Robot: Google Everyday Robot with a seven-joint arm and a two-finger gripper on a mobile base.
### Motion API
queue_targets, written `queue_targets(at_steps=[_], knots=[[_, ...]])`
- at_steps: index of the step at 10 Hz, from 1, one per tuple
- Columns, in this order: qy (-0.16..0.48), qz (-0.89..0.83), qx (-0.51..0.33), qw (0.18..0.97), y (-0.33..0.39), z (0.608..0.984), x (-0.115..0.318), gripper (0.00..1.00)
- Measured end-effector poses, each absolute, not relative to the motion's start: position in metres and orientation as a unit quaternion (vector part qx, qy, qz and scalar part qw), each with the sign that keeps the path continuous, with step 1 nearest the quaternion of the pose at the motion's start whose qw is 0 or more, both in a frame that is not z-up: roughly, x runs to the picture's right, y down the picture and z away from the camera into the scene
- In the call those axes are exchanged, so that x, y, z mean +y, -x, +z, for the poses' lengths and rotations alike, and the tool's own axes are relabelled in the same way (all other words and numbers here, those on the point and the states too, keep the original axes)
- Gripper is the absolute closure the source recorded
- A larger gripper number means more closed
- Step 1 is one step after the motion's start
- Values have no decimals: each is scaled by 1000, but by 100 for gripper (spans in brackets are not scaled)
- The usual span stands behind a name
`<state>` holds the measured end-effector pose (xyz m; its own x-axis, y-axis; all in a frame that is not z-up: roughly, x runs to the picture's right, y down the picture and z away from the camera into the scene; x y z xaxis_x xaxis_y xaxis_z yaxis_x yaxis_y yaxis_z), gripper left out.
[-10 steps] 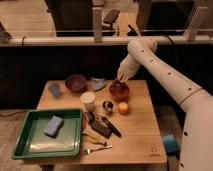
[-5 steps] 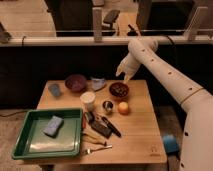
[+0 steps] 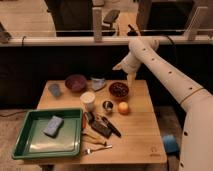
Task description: Place grapes in red bowl
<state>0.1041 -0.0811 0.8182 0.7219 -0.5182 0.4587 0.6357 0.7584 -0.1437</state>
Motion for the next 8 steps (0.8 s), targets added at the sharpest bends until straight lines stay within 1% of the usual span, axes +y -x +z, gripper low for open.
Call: queue_targets(at_steps=[8], knots=[[158,-315,-214,911,-107,821,-79,20]])
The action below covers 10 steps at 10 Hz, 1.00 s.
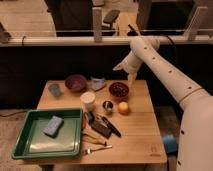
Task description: Place grapes in red bowl
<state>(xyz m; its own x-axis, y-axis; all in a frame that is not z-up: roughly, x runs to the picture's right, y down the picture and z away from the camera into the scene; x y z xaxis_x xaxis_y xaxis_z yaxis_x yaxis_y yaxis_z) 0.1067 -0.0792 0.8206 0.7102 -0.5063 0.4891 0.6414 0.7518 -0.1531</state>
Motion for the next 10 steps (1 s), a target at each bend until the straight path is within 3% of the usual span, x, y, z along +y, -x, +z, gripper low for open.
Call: queue_targets(at_steps=[10], knots=[[163,-317,-213,910,-106,824,-76,20]])
